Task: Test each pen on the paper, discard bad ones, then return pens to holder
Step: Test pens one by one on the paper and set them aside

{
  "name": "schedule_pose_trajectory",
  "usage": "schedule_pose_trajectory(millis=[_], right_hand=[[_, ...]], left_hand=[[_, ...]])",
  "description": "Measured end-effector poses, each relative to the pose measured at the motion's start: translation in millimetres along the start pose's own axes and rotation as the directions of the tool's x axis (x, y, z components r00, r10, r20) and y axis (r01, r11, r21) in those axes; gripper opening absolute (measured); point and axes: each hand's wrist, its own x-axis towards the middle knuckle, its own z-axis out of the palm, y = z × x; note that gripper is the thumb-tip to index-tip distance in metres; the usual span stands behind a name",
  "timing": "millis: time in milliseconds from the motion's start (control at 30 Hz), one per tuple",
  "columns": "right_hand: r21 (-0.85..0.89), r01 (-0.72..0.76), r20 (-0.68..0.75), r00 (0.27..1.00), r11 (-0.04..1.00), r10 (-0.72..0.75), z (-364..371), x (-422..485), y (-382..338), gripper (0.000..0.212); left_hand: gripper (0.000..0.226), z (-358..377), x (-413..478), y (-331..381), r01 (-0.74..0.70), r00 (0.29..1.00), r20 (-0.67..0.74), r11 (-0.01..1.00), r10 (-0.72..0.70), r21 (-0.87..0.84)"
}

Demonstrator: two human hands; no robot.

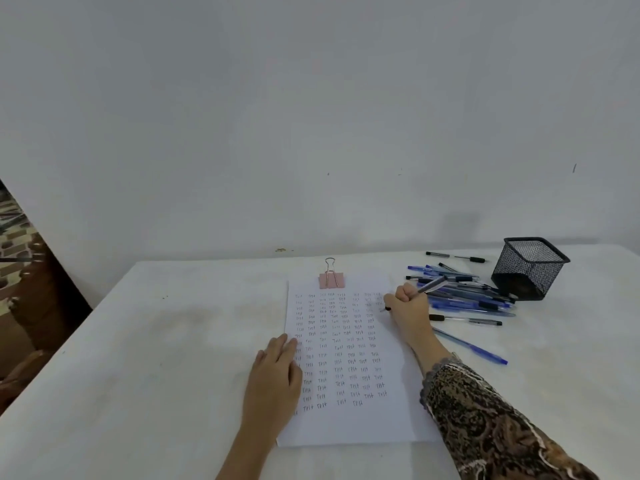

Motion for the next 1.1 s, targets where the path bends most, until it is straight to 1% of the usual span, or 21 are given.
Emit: schedule_pose_trajectory(millis=[100,200,467,600,733,800,867,933,1100], right_hand=[[-0.061,0.023,0.029,0.999,0.998,-0.021,0.1,-2.5,3.3,0.055],[-0.106,0.048,0.045,0.998,0.993,-0.043,-0.2,-4.2,0.4,0.054],[-0.21,0.111,0.083,0.992,0.971,-0.095,3.1,-12.1,-4.7,0.052],[-0.235,0.148,0.046,0.989,0.961,-0.141,2.9,-12.7,-4.0,0.051],[-0.23,0.137,0.082,0.989,0.963,-0.121,2.0,-10.8,-2.9,0.051],[-0.239,0.125,0.052,0.992,0.963,-0.116,0.7,-10.1,-2.0,0.05],[-0.236,0.136,0.024,0.991,0.962,-0.135,0.7,-9.4,-1.3,0.05],[-0.243,0.152,0.024,0.988,0.958,-0.15,2.2,-9.4,-1.5,0.05],[-0.272,0.155,0.037,0.988,0.95,-0.151,2.0,-7.9,0.3,0.05]], left_hand=[[0.091,-0.5,2.4,-0.2,-0.01,0.998,0.067,0.995,0.004,0.099],[0.091,1.4,2.8,-0.6,-0.005,0.997,0.079,0.991,-0.006,0.135],[0.089,3.7,2.9,-2.5,0.018,0.997,0.073,0.994,-0.026,0.109],[0.089,2.4,2.3,-0.5,0.025,0.996,0.078,0.996,-0.032,0.091],[0.09,1.1,2.4,0.1,0.031,0.996,0.077,0.996,-0.038,0.086],[0.089,0.8,2.1,-0.1,0.031,0.996,0.078,0.996,-0.037,0.079],[0.085,-0.3,1.7,0.4,0.036,0.996,0.078,0.997,-0.041,0.067],[0.075,-0.9,2.1,0.5,0.031,0.996,0.08,0.997,-0.036,0.068],[0.074,-0.6,1.3,-0.6,0.028,0.996,0.079,0.998,-0.033,0.059]])
